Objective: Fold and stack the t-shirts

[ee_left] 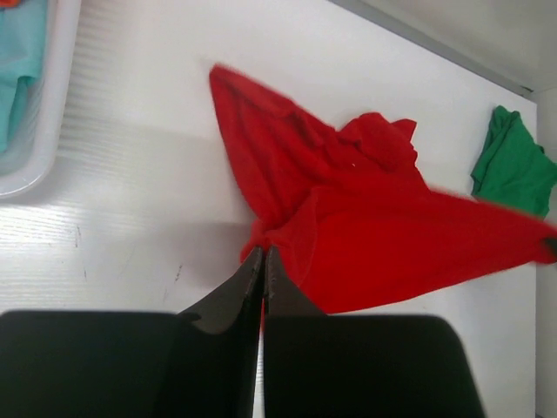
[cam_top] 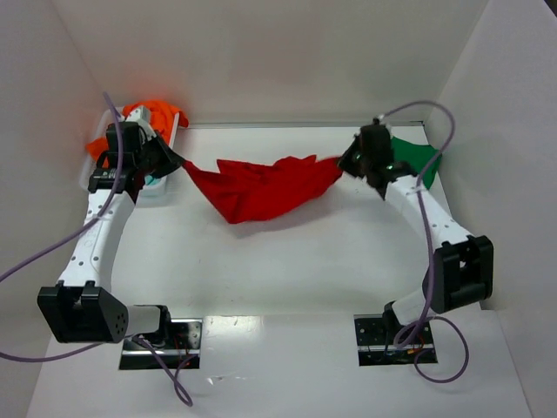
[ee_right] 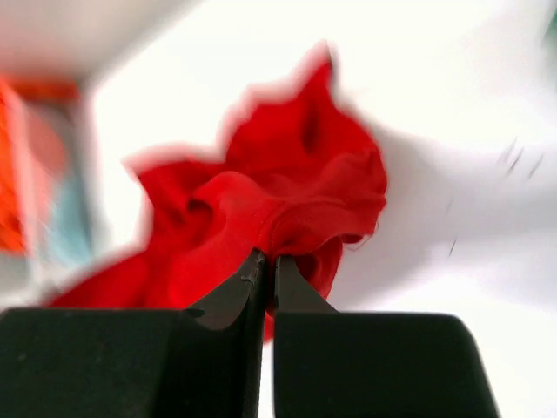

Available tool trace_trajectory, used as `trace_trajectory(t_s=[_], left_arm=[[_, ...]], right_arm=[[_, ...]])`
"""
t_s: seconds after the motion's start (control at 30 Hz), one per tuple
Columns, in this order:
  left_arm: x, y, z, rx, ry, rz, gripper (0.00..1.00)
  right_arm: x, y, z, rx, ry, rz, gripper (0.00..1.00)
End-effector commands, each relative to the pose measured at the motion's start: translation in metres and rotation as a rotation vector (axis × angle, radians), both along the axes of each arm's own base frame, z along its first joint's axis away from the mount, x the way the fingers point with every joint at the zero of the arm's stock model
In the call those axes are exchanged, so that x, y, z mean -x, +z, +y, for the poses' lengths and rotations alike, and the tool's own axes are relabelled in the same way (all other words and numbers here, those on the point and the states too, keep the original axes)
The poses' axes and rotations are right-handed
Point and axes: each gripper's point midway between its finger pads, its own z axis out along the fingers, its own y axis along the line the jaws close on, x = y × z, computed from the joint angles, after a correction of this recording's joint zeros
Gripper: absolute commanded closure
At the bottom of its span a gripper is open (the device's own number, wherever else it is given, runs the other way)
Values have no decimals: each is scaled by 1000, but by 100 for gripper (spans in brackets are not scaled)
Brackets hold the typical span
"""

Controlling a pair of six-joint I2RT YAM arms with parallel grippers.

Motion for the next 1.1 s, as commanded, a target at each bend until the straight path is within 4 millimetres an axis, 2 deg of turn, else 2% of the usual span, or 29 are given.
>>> trace_trajectory(t_s=[0.0,0.07,0.1,0.13,0.2,0.27,0.3,0.33,0.37,0.4,0.47,0.5,0.67,0.77,0.8,0.83,0.87,0.9,0.97,1.03,1.07], left_arm=[[5,48,-3,-8,-30,-126,100],[11,53,-3,-9,-30,-136,100],[11,49,-1,-15,-18,-127,100],[18,56,2,-18,7,-140,100],[27,46,7,-31,34,-110,100],[38,48,21,-61,99,-110,100],[42,44,25,-72,120,-96,100],[47,49,28,-82,138,-110,100],[50,44,35,-101,172,-88,100],[52,53,37,-106,185,-112,100],[56,61,39,-110,195,-125,100],[56,66,39,-110,196,-136,100],[55,99,35,-96,179,-218,100],[60,124,33,-90,173,-277,100],[64,128,34,-93,182,-286,100],[70,143,34,-91,184,-325,100],[75,148,34,-91,184,-336,100],[83,159,33,-90,186,-368,100],[92,167,33,-89,187,-391,100],[105,171,31,-85,179,-413,100],[111,169,28,-73,173,-408,100]], right_arm=[[-30,128,-45,44,-66,-264,100],[-37,148,-52,52,-69,-294,100],[-41,165,-56,58,-74,-327,100],[-44,164,-56,60,-74,-318,100],[-45,161,-56,71,-68,-309,100],[-44,153,-58,81,-76,-287,100],[-45,142,-71,89,-101,-262,100],[-44,137,-73,84,-99,-249,100],[-42,134,-78,81,-104,-248,100],[-43,140,-87,77,-120,-265,100],[-37,157,-93,74,-136,-302,100],[-36,158,-94,85,-130,-301,100],[-16,199,-97,111,-116,-380,100],[-4,212,-96,102,-108,-410,100],[4,223,-96,99,-110,-438,100],[8,228,-96,97,-111,-451,100],[13,226,-94,92,-98,-446,100],[21,237,-95,89,-100,-474,100],[32,229,-93,86,-87,-454,100],[49,235,-93,80,-80,-475,100],[55,224,-91,77,-68,-451,100]])
